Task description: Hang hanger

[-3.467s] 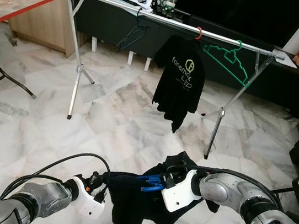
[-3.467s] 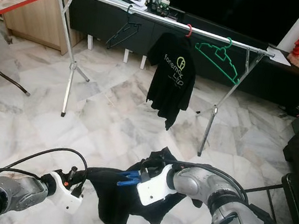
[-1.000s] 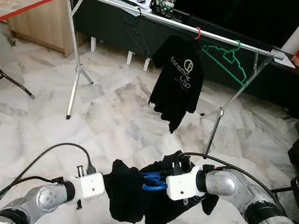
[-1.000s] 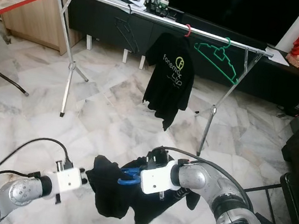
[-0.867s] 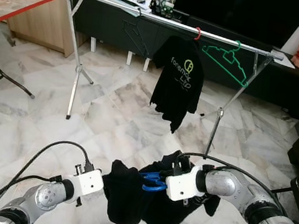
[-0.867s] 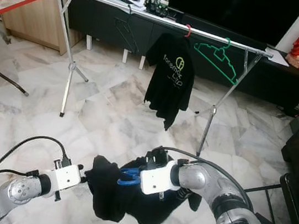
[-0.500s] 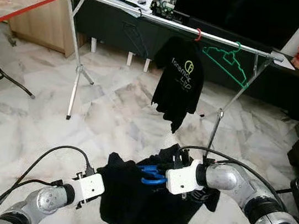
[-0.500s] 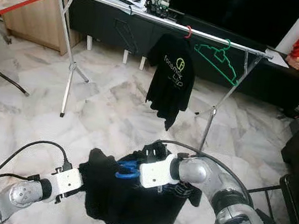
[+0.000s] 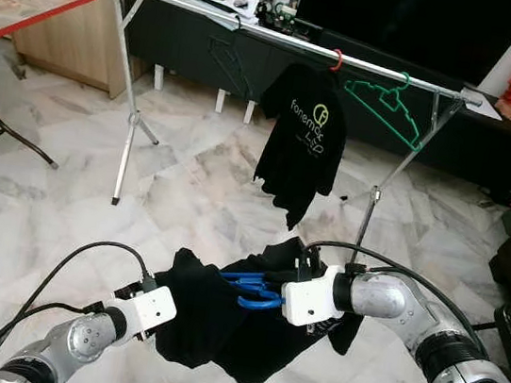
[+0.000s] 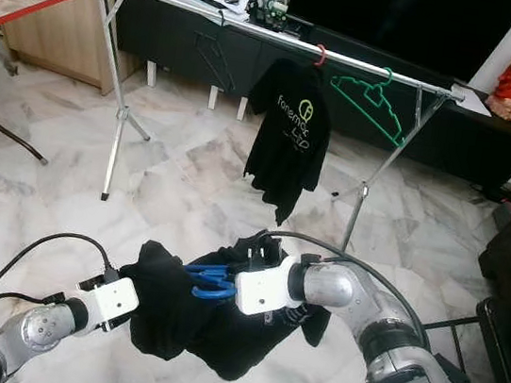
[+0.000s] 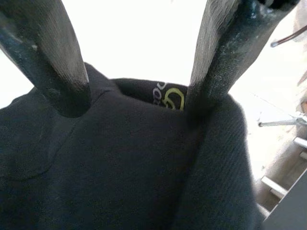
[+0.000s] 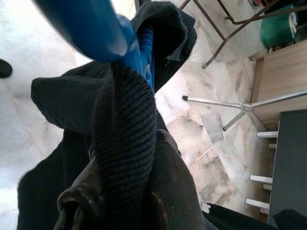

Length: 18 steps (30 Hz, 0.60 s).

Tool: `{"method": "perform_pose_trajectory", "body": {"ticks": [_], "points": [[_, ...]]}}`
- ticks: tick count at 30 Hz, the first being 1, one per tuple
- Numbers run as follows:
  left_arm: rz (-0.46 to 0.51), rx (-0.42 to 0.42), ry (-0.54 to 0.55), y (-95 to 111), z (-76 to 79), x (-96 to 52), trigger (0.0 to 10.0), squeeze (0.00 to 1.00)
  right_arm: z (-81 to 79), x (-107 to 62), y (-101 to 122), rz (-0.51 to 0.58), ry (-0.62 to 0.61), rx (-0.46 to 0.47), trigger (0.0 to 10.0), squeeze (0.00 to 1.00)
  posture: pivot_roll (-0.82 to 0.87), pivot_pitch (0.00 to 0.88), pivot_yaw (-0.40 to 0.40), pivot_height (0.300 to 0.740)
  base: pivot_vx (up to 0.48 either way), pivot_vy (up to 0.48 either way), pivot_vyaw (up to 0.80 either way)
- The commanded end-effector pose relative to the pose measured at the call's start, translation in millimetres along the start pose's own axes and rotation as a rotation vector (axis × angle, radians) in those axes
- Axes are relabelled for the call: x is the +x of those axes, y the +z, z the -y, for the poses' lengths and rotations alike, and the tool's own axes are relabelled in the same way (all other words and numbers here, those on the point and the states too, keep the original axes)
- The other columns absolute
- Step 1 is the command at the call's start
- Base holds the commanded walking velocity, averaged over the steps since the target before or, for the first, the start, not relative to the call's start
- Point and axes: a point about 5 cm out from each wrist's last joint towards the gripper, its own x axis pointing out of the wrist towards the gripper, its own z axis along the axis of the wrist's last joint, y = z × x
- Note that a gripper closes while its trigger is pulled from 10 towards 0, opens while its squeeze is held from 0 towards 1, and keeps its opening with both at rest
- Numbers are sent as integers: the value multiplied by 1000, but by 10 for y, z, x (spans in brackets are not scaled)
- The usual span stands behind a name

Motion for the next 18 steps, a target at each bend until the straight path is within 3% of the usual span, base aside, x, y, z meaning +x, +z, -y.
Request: {"method": "perform_pose_trajectory", "body": {"ticks": [1, 10, 18], "points": [[-37, -6, 13, -81, -32, -40, 10000, 0, 63, -93, -49, -36, -1, -25, 10000, 0, -8, 65, -184, 740, 0, 0, 0], [-62, -17, 11, -164, -12, -94, 10000, 0, 82, -73, -24, -24, -8, -20, 10000, 0, -6, 76, -184, 740, 0, 0, 0], [34, -57, 8, 0, -20, -32, 10000, 0, 103, -67, 22, 16, -9, -13, 10000, 0, -8, 78, -184, 740, 0, 0, 0]]}}
